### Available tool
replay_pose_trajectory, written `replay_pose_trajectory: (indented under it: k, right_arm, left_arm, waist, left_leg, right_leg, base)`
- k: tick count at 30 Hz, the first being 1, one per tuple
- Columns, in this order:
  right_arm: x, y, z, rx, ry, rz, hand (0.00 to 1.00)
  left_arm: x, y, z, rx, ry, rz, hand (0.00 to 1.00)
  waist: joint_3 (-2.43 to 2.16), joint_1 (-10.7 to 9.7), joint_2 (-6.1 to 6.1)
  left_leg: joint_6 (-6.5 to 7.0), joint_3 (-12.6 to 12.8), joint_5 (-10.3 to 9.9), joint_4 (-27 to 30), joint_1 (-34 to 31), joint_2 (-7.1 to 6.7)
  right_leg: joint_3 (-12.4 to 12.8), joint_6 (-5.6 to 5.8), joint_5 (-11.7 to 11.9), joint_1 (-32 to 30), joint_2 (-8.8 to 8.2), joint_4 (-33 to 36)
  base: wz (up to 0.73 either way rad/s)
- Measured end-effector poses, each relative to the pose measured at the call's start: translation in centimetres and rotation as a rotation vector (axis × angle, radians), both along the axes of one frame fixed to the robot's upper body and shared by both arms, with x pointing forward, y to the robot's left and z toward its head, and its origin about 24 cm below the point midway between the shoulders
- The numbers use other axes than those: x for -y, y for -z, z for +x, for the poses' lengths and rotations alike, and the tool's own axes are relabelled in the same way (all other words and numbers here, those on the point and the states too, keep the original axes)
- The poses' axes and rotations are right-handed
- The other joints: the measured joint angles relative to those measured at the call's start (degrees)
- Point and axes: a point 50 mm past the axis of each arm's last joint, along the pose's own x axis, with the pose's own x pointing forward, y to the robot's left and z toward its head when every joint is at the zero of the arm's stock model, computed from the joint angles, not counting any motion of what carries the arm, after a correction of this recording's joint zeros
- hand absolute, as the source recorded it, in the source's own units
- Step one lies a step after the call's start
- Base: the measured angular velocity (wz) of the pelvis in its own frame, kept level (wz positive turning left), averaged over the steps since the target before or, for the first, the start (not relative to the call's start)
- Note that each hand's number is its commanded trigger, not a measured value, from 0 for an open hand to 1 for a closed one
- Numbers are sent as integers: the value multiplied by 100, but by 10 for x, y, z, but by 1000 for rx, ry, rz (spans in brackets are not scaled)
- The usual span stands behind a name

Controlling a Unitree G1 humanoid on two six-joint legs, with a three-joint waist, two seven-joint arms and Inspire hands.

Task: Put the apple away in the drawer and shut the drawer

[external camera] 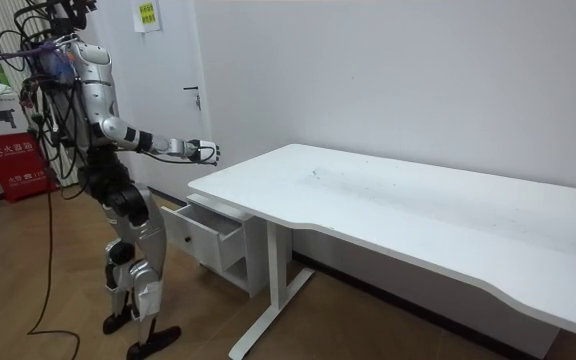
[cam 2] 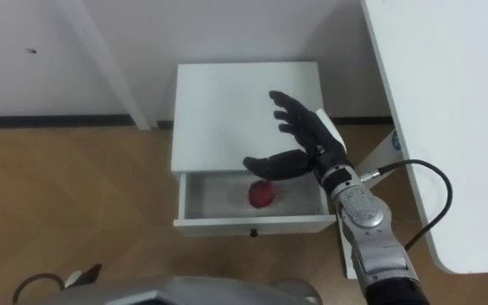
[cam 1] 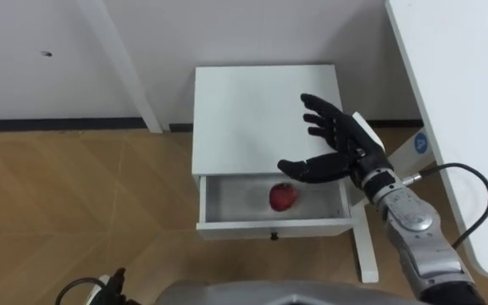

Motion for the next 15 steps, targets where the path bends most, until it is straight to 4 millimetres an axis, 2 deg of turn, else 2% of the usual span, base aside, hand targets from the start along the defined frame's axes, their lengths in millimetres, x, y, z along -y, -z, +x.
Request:
replay_pose_trajectory:
  k: [15]
  right_arm:
    - [-3, 1, -1, -6, -6, 6, 0]
  left_arm:
    - [1, 0, 0, 1, 2, 0, 0]
  waist:
    - [1, -25, 1]
  left_leg:
    - [0, -9, 0, 15, -34, -1]
  right_leg:
    - [-31, 0, 0, -3, -4, -4]
  base:
    - [0]
